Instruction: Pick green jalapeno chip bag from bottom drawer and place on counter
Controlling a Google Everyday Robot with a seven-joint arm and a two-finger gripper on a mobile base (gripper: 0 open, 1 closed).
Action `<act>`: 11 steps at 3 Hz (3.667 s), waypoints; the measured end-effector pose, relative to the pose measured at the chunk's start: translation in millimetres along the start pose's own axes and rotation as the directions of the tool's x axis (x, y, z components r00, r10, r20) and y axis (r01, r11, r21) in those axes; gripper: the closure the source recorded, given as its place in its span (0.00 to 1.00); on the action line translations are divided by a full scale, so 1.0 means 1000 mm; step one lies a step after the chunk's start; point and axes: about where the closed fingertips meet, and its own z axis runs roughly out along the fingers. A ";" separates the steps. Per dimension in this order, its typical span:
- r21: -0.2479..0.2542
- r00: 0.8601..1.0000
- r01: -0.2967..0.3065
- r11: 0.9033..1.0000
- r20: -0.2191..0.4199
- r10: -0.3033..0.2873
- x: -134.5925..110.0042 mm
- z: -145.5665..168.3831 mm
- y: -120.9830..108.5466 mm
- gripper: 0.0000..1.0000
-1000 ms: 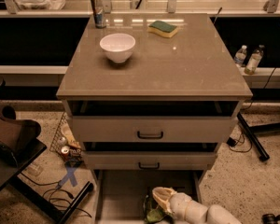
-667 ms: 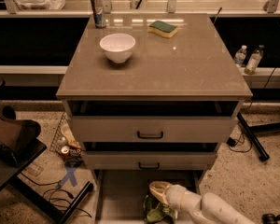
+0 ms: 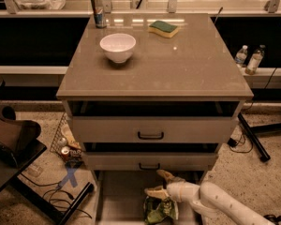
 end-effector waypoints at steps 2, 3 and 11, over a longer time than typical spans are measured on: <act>-0.003 1.000 0.000 1.000 0.001 0.000 0.002 -0.002 0.007 0.00; -0.003 1.000 0.000 1.000 0.001 0.000 0.002 -0.002 0.008 0.00; -0.101 0.968 0.164 0.981 -0.176 -0.180 0.061 -0.023 0.018 0.32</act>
Offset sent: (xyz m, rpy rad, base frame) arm 0.0045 0.0208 -0.0230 0.0219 0.0027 0.0506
